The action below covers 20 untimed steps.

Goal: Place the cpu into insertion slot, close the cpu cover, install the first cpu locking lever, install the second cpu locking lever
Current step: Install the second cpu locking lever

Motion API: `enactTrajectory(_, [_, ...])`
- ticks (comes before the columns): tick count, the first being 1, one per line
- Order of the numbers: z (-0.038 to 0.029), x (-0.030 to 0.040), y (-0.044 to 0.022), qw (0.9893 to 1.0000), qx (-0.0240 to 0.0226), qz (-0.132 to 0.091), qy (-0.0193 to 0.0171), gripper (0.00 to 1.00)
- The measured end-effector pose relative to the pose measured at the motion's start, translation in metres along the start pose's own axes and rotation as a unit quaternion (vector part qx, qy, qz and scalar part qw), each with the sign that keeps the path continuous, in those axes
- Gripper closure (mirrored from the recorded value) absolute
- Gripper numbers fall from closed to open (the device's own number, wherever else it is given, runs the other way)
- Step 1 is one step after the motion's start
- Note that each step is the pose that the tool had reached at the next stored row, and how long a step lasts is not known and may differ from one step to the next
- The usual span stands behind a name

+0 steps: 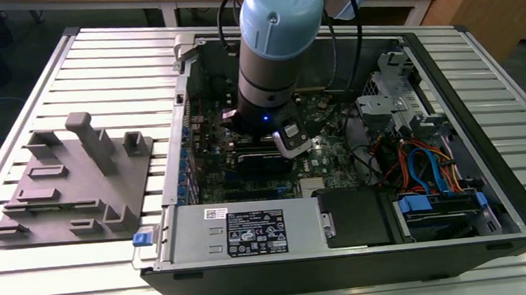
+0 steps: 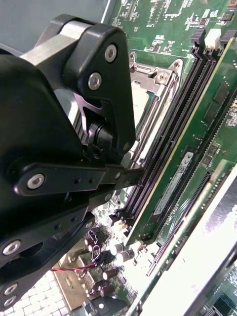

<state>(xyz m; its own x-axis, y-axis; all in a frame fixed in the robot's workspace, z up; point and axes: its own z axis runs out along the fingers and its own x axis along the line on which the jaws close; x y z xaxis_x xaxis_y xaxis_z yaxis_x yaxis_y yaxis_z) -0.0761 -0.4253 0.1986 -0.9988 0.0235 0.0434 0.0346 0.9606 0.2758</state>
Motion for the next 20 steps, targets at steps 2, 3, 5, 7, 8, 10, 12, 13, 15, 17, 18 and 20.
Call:
enactTrajectory(2, [0.0, 0.0, 0.0, 1.0, -0.0007, 0.0, 0.0, 0.9])
enactTrajectory(3, [0.0, 0.0, 0.0, 1.0, -0.001, 0.0, 0.0, 0.9])
enactTrajectory(5, [0.0, 0.0, 0.0, 1.0, -0.0017, 0.0, 0.0001, 0.9])
enactTrajectory(7, [0.0, 0.0, 0.0, 1.0, -0.0024, 0.0, 0.0001, 0.9])
enactTrajectory(8, [0.0, 0.0, 0.0, 1.0, -0.0027, 0.0, 0.0001, 0.9])
enactTrajectory(10, [0.0, 0.0, 0.0, 1.0, -0.0034, 0.0, 0.0001, 0.9])
enactTrajectory(12, [0.0, 0.0, 0.0, 1.0, -0.0041, 0.0, 0.0002, 0.9])
enactTrajectory(13, [0.0, 0.0, 0.0, 1.0, -0.0044, 0.0, 0.0002, 0.9])
enactTrajectory(15, [0.0, 0.0, 0.0, 1.0, -0.0051, 0.0, 0.0002, 0.9])
enactTrajectory(17, [0.0, 0.0, 0.0, 1.0, -0.0058, 0.0, 0.0002, 0.9])
enactTrajectory(18, [0.0, 0.0, 0.0, 1.0, -0.0061, 0.0, 0.0002, 0.9])
enactTrajectory(20, [0.0, 0.0, 0.0, 1.0, -0.0074, 0.0, 0.0003, 0.9])
